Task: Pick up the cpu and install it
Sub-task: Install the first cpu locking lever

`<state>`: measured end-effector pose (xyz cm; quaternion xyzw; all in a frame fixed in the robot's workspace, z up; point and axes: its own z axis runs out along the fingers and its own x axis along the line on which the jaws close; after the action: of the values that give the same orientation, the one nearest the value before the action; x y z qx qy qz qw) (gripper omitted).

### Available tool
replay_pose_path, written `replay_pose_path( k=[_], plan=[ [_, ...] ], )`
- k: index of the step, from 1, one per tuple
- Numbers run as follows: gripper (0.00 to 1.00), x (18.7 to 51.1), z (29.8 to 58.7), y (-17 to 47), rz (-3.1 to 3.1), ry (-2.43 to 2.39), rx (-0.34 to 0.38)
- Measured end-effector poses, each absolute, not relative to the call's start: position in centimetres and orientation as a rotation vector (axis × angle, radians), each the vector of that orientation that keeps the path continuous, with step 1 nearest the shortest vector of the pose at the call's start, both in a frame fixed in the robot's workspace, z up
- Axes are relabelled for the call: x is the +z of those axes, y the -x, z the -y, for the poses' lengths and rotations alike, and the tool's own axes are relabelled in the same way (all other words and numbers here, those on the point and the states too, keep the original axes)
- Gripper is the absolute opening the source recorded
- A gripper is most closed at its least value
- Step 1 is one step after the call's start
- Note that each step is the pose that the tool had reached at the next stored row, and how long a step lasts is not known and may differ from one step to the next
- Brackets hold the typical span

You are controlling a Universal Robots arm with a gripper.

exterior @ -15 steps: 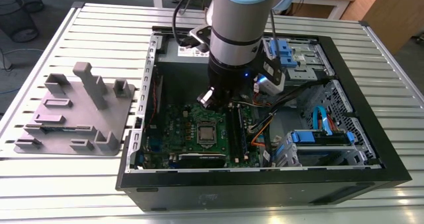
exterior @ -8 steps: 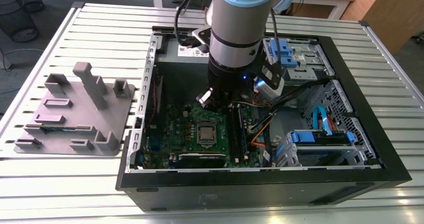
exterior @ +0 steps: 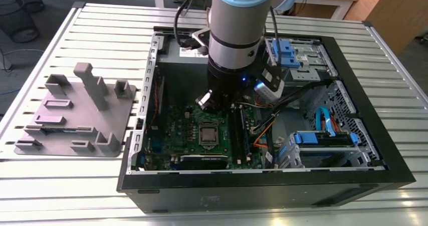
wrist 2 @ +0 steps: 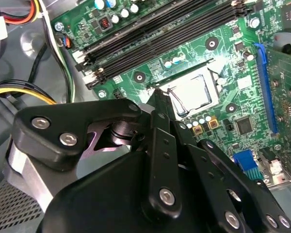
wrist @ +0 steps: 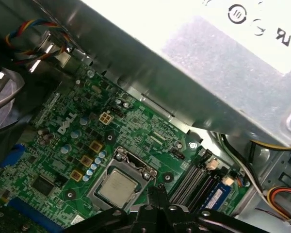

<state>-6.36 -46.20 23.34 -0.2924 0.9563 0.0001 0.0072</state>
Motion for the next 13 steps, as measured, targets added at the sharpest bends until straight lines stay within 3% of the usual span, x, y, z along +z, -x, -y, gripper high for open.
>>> replay_pose_path(
  k=[13],
  plan=[
    [0.11,22.58,46.25,6.39,-3.026,0.826,-0.054]
  ],
)
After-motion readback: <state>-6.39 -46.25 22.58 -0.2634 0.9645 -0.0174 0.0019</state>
